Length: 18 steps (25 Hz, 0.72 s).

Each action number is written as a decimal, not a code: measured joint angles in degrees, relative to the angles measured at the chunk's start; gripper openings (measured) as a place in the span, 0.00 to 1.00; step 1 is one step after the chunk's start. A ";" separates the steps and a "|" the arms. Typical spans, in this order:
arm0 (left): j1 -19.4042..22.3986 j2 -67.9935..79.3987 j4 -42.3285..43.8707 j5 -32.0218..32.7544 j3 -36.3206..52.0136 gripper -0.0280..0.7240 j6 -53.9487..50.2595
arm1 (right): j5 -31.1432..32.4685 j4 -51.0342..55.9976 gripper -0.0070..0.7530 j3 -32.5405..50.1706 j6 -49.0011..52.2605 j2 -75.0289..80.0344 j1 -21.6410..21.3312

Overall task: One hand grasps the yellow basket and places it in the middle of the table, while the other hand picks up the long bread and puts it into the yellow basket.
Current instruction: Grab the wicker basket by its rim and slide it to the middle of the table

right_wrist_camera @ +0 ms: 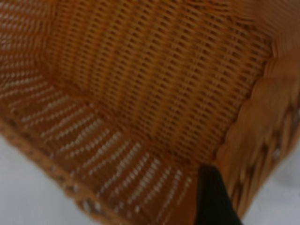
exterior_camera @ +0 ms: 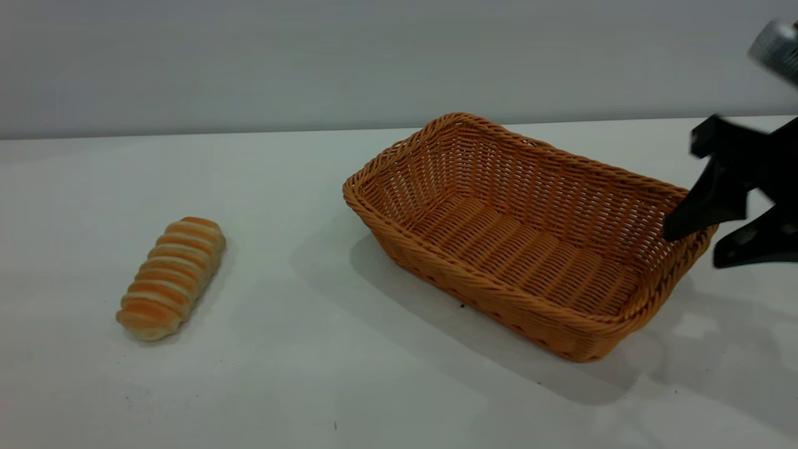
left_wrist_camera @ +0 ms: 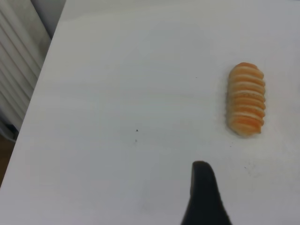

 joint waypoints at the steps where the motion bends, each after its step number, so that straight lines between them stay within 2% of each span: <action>1: 0.00 0.00 0.07 0.00 0.00 0.78 0.00 | -0.05 1.60 0.65 -0.49 -1.43 1.75 0.00; 9: 0.00 0.00 0.29 -0.11 0.00 0.78 -0.08 | -0.46 9.26 0.65 -5.55 -5.90 12.79 0.00; 12: 0.00 0.00 0.29 -0.11 0.00 0.78 -0.18 | -1.21 10.28 0.61 -8.12 -5.94 16.86 0.00; 14: 0.00 0.00 0.29 -0.11 0.00 0.78 -0.22 | -0.93 11.29 0.52 -9.67 -5.94 18.68 0.00; 18: 0.00 0.00 0.29 -0.11 0.00 0.78 -0.22 | -0.87 13.47 0.16 -10.36 -5.20 19.39 -0.05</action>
